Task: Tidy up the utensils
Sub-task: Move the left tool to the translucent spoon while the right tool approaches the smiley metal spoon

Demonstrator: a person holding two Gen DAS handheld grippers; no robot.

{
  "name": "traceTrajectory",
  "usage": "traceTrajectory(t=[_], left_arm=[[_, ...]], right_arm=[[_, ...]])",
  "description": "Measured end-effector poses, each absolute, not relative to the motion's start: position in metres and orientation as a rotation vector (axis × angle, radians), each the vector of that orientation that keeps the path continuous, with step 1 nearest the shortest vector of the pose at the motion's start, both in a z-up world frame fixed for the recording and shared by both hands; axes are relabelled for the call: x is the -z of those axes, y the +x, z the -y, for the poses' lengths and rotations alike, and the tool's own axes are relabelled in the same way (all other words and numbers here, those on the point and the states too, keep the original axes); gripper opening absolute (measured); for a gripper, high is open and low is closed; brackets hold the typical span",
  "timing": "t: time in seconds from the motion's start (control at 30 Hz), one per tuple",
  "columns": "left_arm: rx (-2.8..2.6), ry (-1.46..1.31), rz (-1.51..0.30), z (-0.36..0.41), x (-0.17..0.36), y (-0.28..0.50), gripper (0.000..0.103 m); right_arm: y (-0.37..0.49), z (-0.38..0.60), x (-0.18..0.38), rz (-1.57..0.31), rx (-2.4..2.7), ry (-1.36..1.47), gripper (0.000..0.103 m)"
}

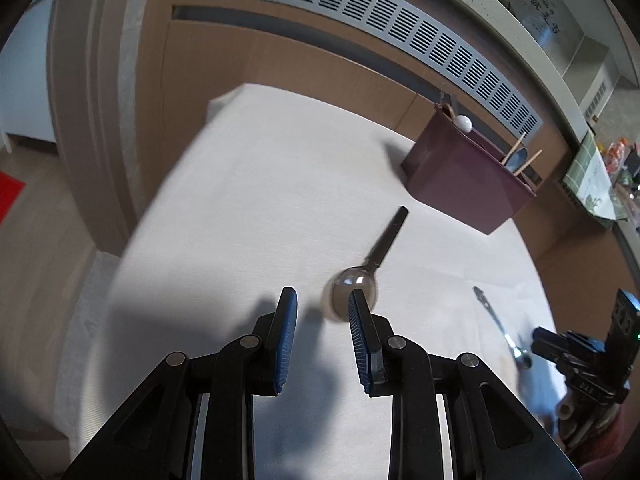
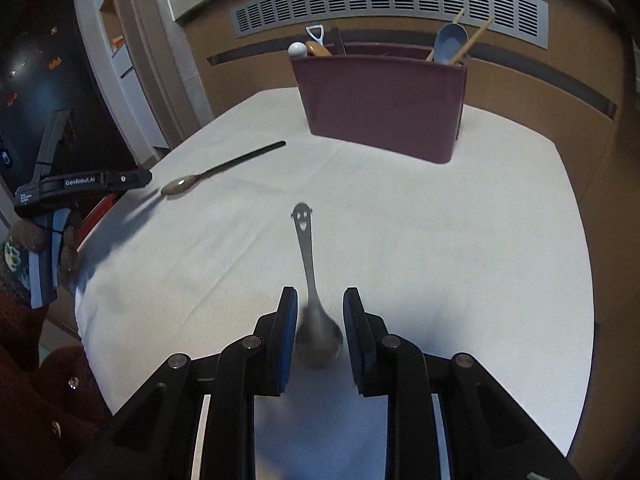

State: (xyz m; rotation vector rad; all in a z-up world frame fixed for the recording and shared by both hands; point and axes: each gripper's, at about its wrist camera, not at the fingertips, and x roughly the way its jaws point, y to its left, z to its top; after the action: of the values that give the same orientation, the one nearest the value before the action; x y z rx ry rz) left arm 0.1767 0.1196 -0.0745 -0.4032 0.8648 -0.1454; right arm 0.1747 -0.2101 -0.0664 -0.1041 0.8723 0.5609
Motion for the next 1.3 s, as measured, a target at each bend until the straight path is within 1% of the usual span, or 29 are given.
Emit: traceTrajectory(t=[0.23, 0.53, 0.67, 0.73, 0.87, 1.03, 1.2, 1.3], left_arm=[[0.162, -0.477, -0.91, -0.113, 0.092, 0.2, 0.028], [0.246, -0.427, -0.95, -0.085, 0.095, 0.198, 0.028], [0.277, -0.384, -0.947, -0.073, 0.095, 0.191, 0.029], [0.282, -0.371, -0.949, -0.068, 0.094, 0.191, 0.033], [0.324, -0.37, -0.964, -0.057, 0.094, 0.194, 0.033], [0.307, -0.391, -0.961, -0.054, 0.094, 0.194, 0.034], [0.304, -0.441, -0.945, -0.059, 0.097, 0.191, 0.034], [0.3, -0.438, -0.938, -0.058, 0.097, 0.191, 0.034]], right_arm=[[0.17, 0.21, 0.071, -0.874, -0.556, -0.117, 0.023], [0.185, 0.195, 0.065, -0.863, -0.567, -0.191, 0.023], [0.173, 0.212, 0.067, -0.88, -0.55, -0.181, 0.023], [0.165, 0.227, 0.071, -0.898, -0.516, -0.158, 0.023], [0.153, 0.253, 0.08, -0.933, -0.5, -0.015, 0.023], [0.167, 0.255, 0.092, -0.97, -0.544, 0.203, 0.023], [0.174, 0.227, 0.09, -0.977, -0.583, 0.183, 0.023], [0.176, 0.203, 0.087, -0.958, -0.586, 0.078, 0.023]])
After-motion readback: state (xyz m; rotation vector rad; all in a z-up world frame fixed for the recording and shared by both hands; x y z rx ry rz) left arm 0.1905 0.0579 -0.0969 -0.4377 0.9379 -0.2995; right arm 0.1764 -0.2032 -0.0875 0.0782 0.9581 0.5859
